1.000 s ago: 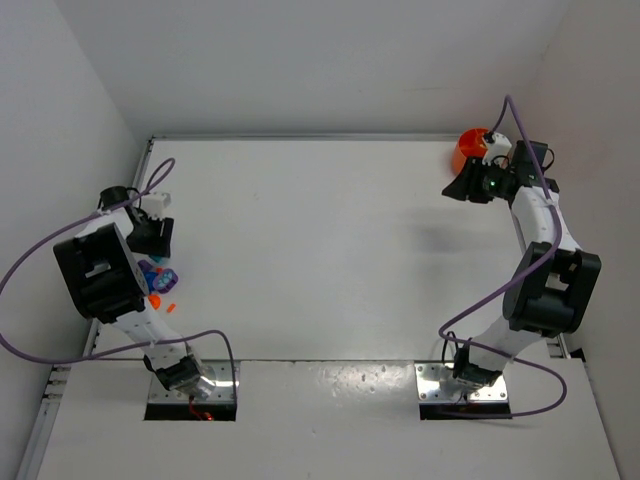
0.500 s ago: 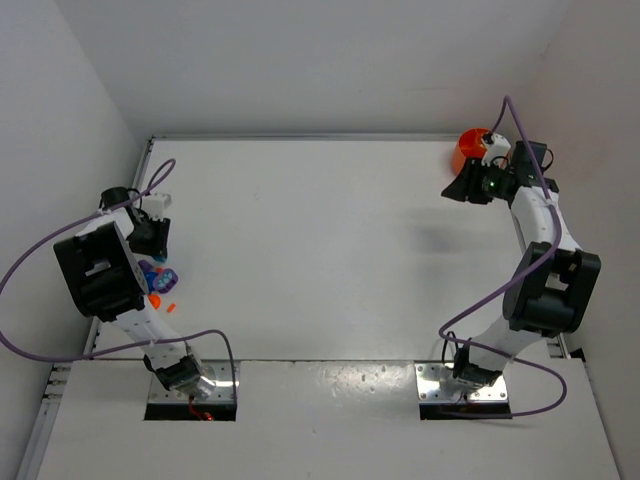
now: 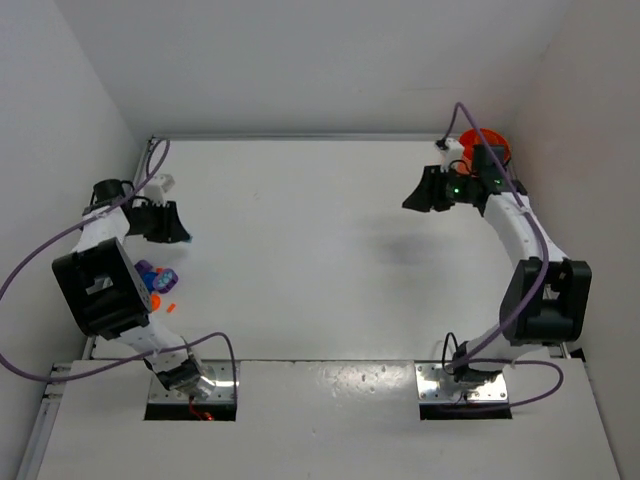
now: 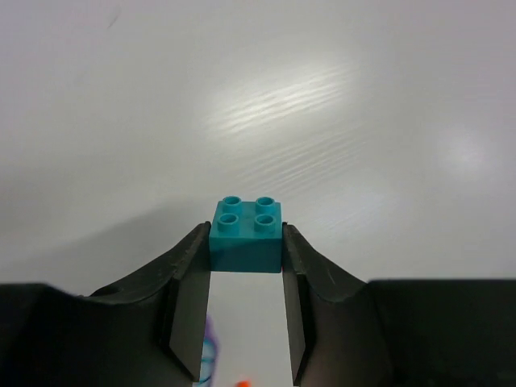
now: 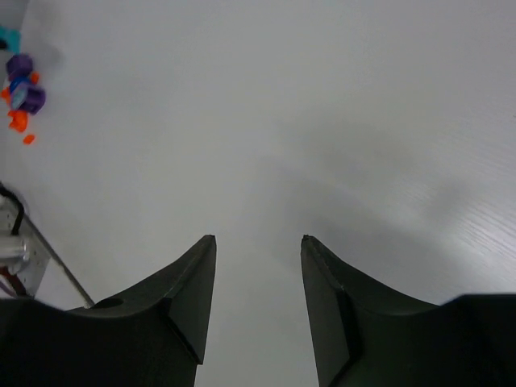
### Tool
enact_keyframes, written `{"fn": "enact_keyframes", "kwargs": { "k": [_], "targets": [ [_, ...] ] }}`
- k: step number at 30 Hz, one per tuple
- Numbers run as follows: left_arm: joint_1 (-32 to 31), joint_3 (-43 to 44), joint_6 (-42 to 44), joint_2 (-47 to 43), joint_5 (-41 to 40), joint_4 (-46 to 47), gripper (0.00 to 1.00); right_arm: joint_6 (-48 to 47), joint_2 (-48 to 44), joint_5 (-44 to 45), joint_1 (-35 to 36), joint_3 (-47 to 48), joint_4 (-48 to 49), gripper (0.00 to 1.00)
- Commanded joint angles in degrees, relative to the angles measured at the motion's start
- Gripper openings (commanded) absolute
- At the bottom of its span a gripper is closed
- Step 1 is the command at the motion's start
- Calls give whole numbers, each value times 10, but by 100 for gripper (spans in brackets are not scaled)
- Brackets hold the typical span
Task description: Sort the legos into containers by color
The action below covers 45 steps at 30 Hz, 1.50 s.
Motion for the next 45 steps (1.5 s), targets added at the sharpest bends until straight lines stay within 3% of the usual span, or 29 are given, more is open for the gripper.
{"fn": "enact_keyframes", "kwargs": {
  "k": [1,2,6,10,15,28,40,45],
  "targets": [
    [-34,36,-69,-60,219,-27,22,-29,-39,-25,52,28,21,48],
    [-44,44,-87,-60,282,-27,22,-73,-39,-13,66,39,9,49],
    [-110,76,-173,-67,363,-22,22,-183,-6,35,159,119,-73,59],
    [-174,94,-254,-43,399,-2,22,-215,-57,46,217,62,40,62],
    [-204,106,-305,-7,469,10,22,-243,-42,22,285,55,39,62],
    [-223,101,-346,42,513,10,22,-239,126,160,461,233,72,62],
    [-223,78,-336,42,513,10,22,-227,191,191,515,304,86,64],
    [-223,78,-336,42,513,10,22,-227,203,185,527,315,86,58]
  ]
}}
